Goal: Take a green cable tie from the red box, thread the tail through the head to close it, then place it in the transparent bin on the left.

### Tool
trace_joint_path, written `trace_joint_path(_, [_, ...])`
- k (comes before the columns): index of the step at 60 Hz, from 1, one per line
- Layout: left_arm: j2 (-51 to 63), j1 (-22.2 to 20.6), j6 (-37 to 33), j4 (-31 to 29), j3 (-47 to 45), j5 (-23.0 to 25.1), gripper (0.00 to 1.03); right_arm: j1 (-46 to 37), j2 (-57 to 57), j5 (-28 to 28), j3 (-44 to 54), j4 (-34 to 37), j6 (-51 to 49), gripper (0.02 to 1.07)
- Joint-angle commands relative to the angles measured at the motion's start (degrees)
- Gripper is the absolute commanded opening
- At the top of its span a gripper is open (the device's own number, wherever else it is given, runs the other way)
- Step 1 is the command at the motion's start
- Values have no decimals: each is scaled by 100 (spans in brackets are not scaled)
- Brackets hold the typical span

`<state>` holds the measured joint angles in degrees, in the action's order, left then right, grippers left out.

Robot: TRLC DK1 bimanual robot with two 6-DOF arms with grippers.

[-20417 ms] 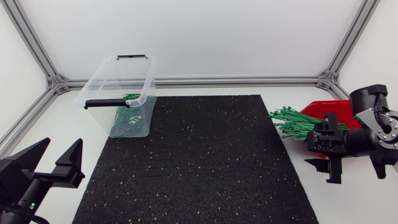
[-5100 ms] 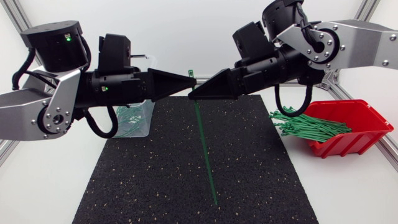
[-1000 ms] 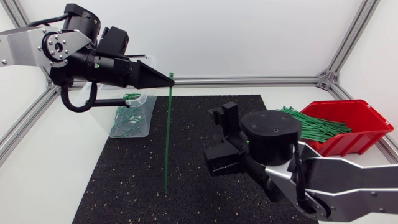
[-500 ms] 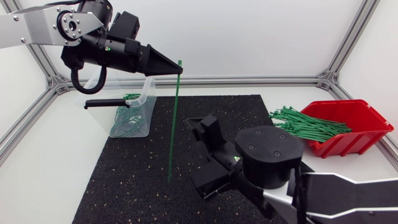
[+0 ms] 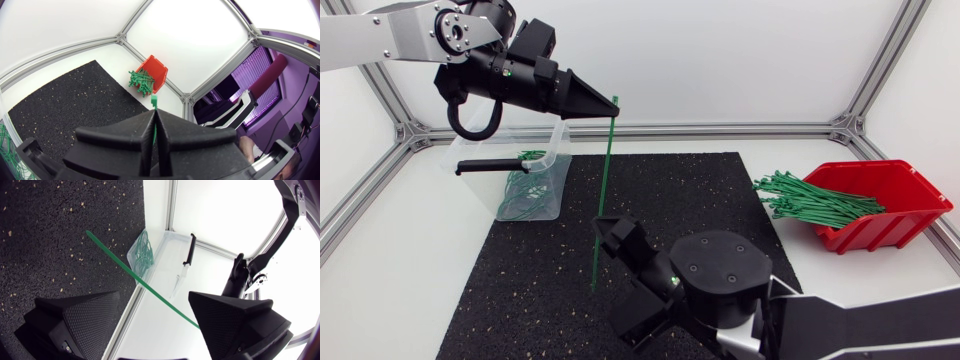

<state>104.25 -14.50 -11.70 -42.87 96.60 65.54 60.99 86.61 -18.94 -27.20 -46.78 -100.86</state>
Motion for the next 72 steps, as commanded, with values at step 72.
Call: trace_joint_path(72, [412,-229,-1009,-1417,703,-24,3,53,1332,822,-119,-1026,-1243,69])
